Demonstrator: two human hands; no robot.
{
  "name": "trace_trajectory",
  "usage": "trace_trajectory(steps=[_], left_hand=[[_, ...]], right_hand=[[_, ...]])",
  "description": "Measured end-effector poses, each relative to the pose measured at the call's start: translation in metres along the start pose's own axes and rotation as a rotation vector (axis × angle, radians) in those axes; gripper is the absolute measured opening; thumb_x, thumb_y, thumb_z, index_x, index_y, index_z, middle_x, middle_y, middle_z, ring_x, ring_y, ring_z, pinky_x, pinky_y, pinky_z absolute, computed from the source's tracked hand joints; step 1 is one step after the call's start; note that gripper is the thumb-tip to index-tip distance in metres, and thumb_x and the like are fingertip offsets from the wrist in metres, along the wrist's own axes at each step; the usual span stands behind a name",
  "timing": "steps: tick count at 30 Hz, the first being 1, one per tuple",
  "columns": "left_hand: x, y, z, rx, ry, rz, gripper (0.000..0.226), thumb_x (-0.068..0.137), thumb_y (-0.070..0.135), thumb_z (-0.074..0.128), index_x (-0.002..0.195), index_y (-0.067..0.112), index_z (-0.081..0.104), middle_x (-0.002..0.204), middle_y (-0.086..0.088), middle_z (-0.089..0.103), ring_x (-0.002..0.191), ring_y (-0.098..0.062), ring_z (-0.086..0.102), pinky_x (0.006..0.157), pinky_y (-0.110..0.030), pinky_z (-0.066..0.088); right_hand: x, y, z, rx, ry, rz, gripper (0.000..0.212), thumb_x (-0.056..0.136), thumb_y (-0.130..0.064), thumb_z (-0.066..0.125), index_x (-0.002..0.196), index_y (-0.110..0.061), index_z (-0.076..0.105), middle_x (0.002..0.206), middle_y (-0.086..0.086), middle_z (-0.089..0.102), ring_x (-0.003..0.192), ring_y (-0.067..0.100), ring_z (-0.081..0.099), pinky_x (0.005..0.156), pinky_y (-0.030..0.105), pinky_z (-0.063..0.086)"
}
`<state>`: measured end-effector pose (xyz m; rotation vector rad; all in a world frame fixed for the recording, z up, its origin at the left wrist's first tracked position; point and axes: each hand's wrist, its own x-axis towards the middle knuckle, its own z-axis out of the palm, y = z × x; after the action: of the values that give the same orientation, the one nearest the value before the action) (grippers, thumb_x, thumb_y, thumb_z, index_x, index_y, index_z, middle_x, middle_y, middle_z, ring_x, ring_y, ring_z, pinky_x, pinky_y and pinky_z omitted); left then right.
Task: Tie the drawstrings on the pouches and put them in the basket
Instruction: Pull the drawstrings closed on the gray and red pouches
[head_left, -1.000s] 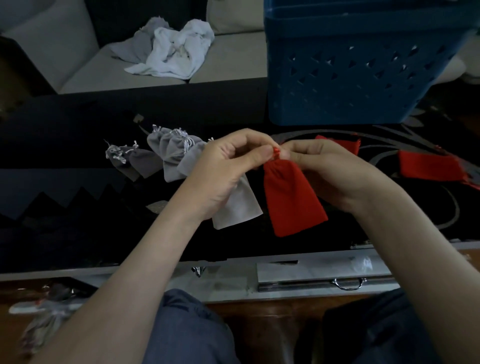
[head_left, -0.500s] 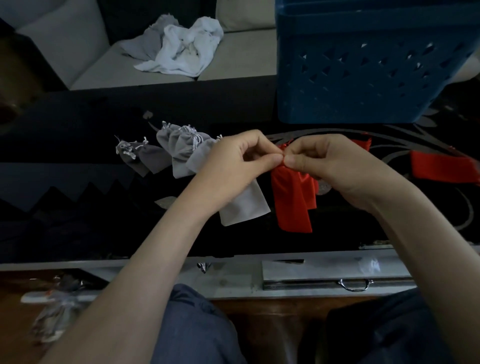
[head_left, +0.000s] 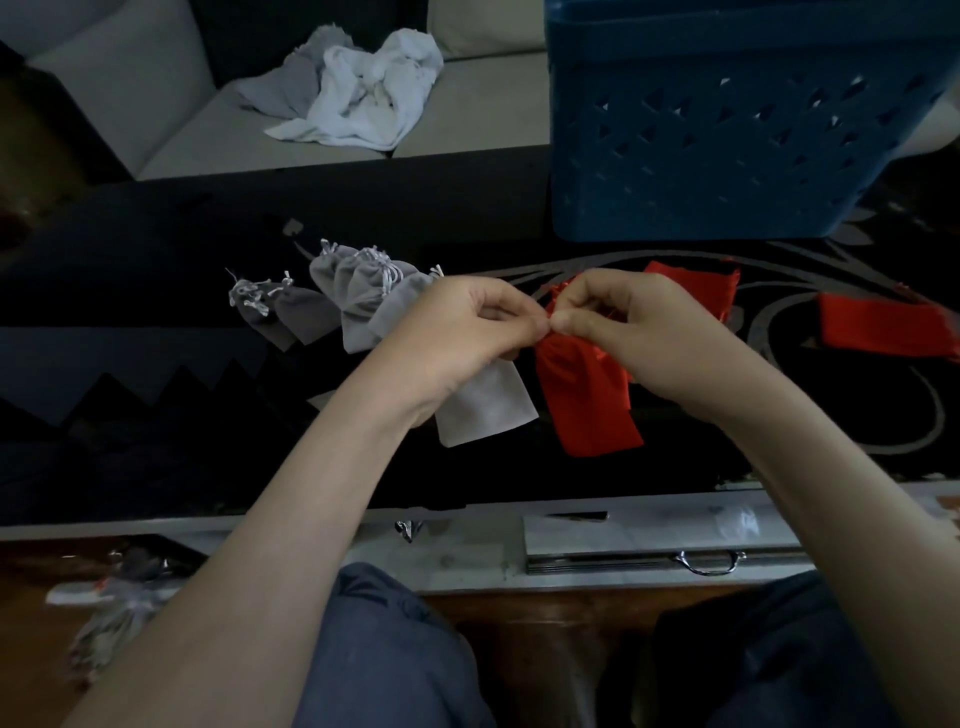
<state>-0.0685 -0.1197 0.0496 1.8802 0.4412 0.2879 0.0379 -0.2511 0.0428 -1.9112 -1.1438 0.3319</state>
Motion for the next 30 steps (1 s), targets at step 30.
trace_trajectory(steps=[30], left_hand=[[0.001,-0.002,0.017,0.415,0.344,0.403,0.009,0.086,0.007,0.063,0.086,0.015,0.058,0.074,0.010,0.055,0.068,-0.005,0.055,0.066,-0.012,0.044]], right_hand=[[-0.002,-0.008,-0.007,0.215,0.022,0.010,0.021,0.099,-0.008,0.041,0.100,-0.012,0.062,0.077,-0.002,0.061,0.072,0.006,0.054,0.066,0.018,0.044]])
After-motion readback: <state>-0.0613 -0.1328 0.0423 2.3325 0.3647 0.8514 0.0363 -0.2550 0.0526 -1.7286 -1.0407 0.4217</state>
